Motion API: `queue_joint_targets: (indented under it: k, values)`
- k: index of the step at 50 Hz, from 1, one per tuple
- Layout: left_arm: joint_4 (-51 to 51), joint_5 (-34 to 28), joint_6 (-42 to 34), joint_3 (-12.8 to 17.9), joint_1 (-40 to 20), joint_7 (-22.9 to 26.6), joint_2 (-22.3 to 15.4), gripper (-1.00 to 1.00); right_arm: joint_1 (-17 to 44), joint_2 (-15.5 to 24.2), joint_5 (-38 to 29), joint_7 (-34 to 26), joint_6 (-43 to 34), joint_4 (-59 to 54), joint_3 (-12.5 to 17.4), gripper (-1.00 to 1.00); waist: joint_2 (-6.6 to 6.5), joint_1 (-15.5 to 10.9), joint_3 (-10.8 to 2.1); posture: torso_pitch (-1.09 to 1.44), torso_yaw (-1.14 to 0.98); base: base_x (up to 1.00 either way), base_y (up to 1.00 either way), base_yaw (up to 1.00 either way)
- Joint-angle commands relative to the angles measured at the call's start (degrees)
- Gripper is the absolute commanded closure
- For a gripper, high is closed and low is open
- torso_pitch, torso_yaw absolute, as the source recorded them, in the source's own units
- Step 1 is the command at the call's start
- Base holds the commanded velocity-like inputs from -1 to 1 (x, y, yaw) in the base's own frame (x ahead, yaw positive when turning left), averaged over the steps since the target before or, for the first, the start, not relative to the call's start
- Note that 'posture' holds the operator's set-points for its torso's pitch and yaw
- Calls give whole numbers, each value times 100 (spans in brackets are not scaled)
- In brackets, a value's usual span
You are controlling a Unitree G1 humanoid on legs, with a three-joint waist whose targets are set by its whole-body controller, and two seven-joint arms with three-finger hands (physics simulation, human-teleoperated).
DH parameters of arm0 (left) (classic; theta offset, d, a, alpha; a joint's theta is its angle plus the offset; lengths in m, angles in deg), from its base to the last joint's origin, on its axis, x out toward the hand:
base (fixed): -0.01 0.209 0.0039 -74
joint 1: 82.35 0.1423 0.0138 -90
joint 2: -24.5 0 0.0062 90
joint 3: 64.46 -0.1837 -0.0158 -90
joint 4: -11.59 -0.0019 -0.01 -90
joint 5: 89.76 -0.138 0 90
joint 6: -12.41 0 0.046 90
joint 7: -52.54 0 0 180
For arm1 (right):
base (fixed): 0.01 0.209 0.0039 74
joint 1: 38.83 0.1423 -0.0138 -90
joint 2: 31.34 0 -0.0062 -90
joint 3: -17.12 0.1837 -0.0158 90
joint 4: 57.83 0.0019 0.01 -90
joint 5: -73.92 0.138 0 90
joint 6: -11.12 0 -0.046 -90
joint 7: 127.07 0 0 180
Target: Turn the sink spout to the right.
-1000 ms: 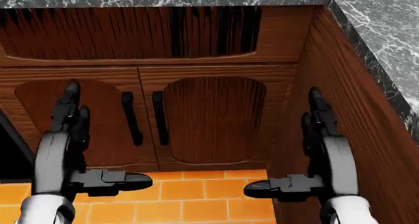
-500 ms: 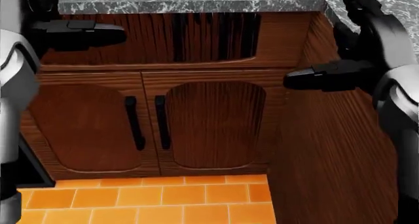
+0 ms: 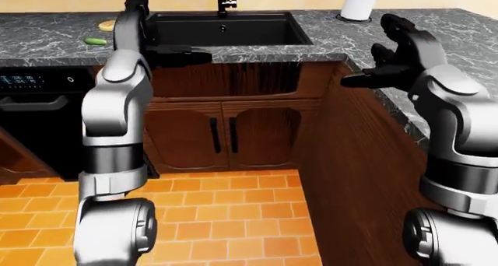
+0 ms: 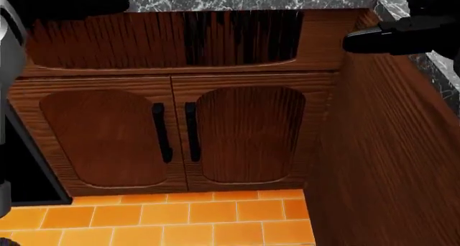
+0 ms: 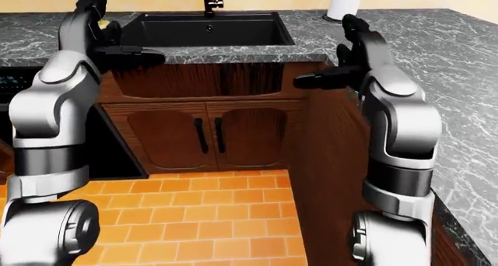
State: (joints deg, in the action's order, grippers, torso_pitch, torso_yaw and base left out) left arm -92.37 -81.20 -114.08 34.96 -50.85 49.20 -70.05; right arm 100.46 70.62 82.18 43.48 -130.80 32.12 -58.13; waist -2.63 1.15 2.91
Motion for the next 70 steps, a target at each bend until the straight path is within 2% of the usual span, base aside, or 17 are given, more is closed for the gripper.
queue_joint_targets:
  k: [1, 2, 7, 8, 20, 23, 35, 41, 45, 52, 55, 56, 57, 60, 65, 68, 70]
  values:
    - [115, -32, 27, 66, -105, -43, -53, -100, 103, 39, 77, -9, 127, 136, 2, -100, -141, -59, -50, 0, 0, 0, 0, 0]
    - [134, -36, 20, 59, -95, -46, -45, -100, 88, 36, 94, -4, 124, 161, 8, -100, 161, -88, -63, 0, 0, 0, 0, 0]
    - [278, -45, -99, 50, -92, -76, -3, -100, -82, 131, 211, -21, -12, 420, 125, -100, 638, -195, -203, 0, 0, 0, 0, 0]
    - [272, -49, -100, 47, -107, -71, -10, -100, -74, 142, 232, -8, -23, 436, 137, -100, 502, -195, -156, 0, 0, 0, 0, 0]
    - [139, -8, -83, 125, -147, -20, -148, -100, 61, 184, 289, 21, -157, 575, 33, -100, 387, -159, -218, 0, 0, 0, 0, 0]
    - [268, 7, -581, 179, -797, -12, -483, -100, 702, 280, 254, 32, -565, 434, -92, -100, 305, -132, -301, 0, 0, 12, 0, 0]
    - [172, 48, -571, 204, -850, -11, -573, -100, 766, 260, 171, -44, -606, 416, -90, -100, 368, -153, -195, 0, 0, 12, 0, 0]
    - [138, 57, -559, 220, -839, -8, -612, -100, 825, 266, 146, -72, -630, 384, -106, -100, -47, -104, -214, 0, 0, 12, 0, 0]
    - [192, 65, -656, 232, -890, 6, -674, -100, 824, 208, 119, -75, -512, 280, -134, -100, -47, -119, -212, 0, 0, 12, 0, 0]
    - [208, 86, -691, 245, -902, 1, -720, -100, 829, 154, 131, -69, -543, 337, -128, -100, 309, -177, -164, 0, 0, 12, 0, 0]
    - [260, 94, -748, 244, -928, -2, -730, -100, 809, 185, 169, -71, -580, 412, -70, -100, 814, -206, -282, 0, 0, 12, 0, 0]
    - [243, 92, -746, 239, -940, -11, -720, -100, 803, 191, 182, -69, -589, 429, -59, -100, 507, -157, -196, 0, 0, 12, 0, 0]
    - [275, 94, -783, 230, -954, -24, -709, -100, 789, 196, 201, -67, -600, 462, -44, -100, 642, -191, -204, 0, 0, 12, 0, 0]
    - [407, 114, -889, 231, -971, -25, -710, -100, 751, 224, 236, -54, -606, 481, -21, -100, 536, -158, -232, 0, 0, 12, 0, 0]
    - [269, 128, -726, 279, -874, 5, -741, -100, 833, 167, 207, -18, -453, 246, -134, -100, 224, -137, -129, 0, 0, 11, 0, 0]
    - [348, 142, -810, 287, -864, 3, -785, -100, 825, 180, 194, -49, -473, 261, -140, -100, -221, -75, -242, 0, 0, 12, 0, 0]
    - [257, 143, -781, 278, -933, 1, -788, -100, 829, 196, 186, -59, -482, 259, -124, -100, -136, -97, -230, 0, 0, 12, 0, 0]
